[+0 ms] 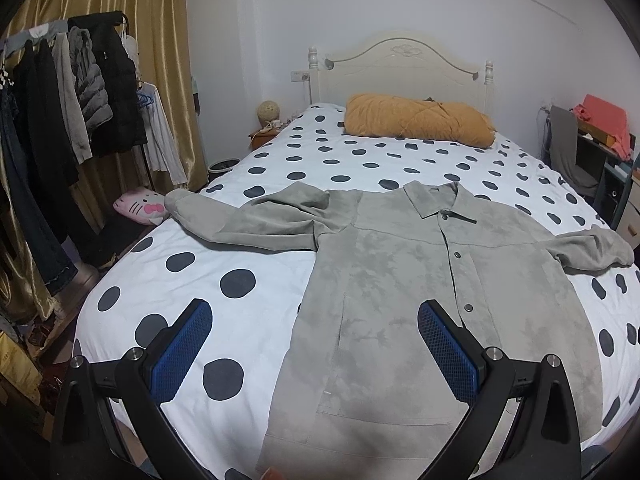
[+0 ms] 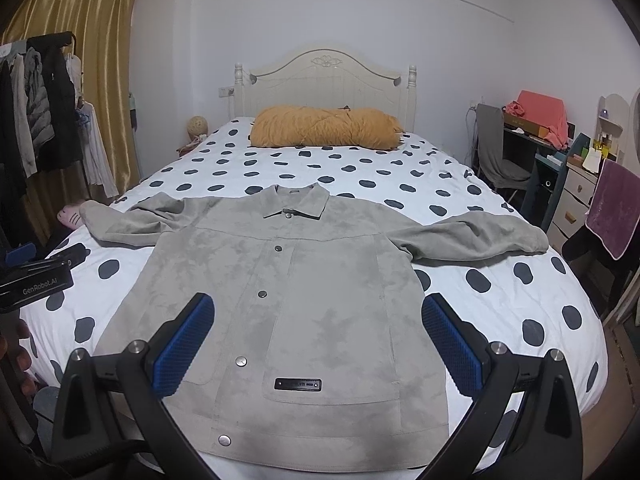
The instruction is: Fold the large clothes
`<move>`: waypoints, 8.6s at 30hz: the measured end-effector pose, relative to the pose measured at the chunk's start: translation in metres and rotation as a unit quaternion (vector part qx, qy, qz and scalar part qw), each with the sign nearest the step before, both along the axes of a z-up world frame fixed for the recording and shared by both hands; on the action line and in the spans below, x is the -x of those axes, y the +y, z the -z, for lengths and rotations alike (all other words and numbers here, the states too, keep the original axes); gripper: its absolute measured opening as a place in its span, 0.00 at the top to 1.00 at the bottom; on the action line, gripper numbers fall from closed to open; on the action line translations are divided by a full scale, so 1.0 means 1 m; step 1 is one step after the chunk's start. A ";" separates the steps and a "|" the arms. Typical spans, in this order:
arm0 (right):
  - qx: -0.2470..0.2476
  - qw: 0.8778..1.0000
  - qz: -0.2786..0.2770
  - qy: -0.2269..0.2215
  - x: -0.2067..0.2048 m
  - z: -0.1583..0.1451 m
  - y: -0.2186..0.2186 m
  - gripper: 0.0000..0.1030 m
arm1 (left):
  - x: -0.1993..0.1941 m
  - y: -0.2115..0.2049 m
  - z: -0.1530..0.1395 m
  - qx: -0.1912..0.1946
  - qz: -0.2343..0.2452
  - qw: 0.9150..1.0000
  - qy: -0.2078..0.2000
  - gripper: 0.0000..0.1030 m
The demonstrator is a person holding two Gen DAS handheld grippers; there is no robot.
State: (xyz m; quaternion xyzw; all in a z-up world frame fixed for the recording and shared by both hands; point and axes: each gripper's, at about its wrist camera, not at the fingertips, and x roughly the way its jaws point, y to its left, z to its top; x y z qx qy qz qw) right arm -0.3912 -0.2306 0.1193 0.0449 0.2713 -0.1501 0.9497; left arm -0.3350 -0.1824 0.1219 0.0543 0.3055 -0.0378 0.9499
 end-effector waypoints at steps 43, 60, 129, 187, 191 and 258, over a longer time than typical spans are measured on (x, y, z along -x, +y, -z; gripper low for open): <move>0.004 1.000 0.015 0.012 0.004 0.004 -0.005 0.00 | 0.011 -0.003 0.002 -0.008 0.006 1.000 0.003 0.00; -0.005 1.000 0.005 0.008 0.004 0.004 -0.005 0.00 | 0.001 0.006 0.004 0.016 0.027 0.999 0.026 0.00; -0.022 0.996 -0.057 0.068 -0.309 0.063 0.058 0.00 | -0.418 0.280 0.132 0.318 -0.064 0.940 0.105 0.96; -0.174 0.966 0.188 0.016 -0.003 0.104 -0.271 0.00 | -0.150 -0.473 0.198 -0.116 0.140 0.982 0.045 0.46; -0.192 0.964 0.186 0.002 0.005 0.110 -0.280 0.00 | -0.146 -0.473 0.196 -0.133 0.131 0.982 0.018 0.14; -0.470 0.824 0.285 -0.138 -0.121 0.225 -0.594 0.79 | -0.077 -0.302 0.087 0.025 0.161 0.986 0.023 0.00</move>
